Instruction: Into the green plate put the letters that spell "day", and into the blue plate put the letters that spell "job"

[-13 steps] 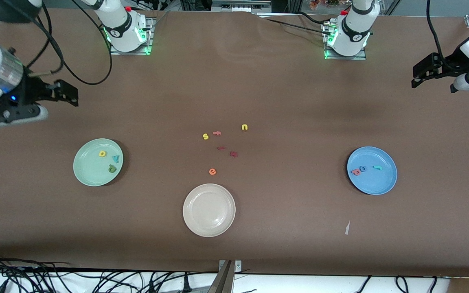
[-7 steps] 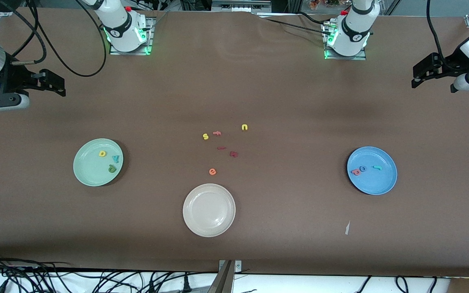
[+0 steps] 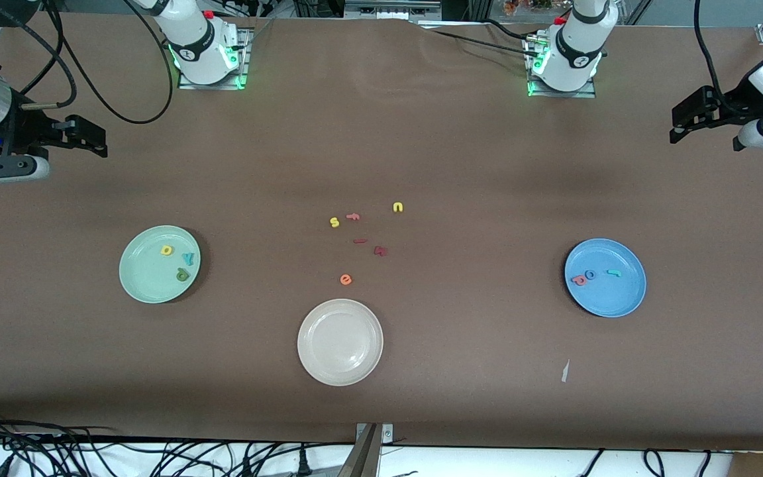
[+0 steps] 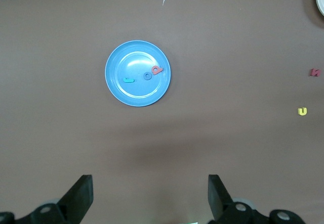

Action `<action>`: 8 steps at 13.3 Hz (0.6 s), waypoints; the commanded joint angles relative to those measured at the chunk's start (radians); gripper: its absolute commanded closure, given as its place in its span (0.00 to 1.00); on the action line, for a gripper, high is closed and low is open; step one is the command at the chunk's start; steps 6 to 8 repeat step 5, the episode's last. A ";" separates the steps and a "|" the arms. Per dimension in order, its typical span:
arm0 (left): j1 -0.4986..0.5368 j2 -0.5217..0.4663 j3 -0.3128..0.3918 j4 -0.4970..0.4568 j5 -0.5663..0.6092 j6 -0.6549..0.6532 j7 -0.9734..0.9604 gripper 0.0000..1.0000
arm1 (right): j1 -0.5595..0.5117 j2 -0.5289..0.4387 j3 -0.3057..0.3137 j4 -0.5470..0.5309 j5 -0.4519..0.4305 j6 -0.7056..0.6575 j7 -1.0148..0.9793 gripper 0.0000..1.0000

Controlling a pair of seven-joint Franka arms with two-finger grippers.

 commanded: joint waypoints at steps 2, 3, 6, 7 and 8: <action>0.000 0.012 -0.004 0.029 0.033 -0.021 -0.003 0.00 | -0.010 0.000 -0.010 -0.013 -0.011 0.004 0.011 0.00; 0.001 0.012 -0.004 0.029 0.033 -0.021 -0.003 0.00 | -0.010 0.001 -0.012 -0.013 -0.011 0.004 0.011 0.00; 0.001 0.012 -0.004 0.027 0.033 -0.021 -0.003 0.00 | -0.010 0.001 -0.012 -0.013 -0.011 0.007 0.010 0.00; 0.001 0.012 -0.004 0.027 0.033 -0.021 -0.003 0.00 | -0.010 0.001 -0.012 -0.013 -0.011 0.007 0.010 0.00; 0.001 0.012 -0.004 0.027 0.033 -0.021 -0.003 0.00 | -0.010 0.001 -0.012 -0.013 -0.011 0.007 0.010 0.00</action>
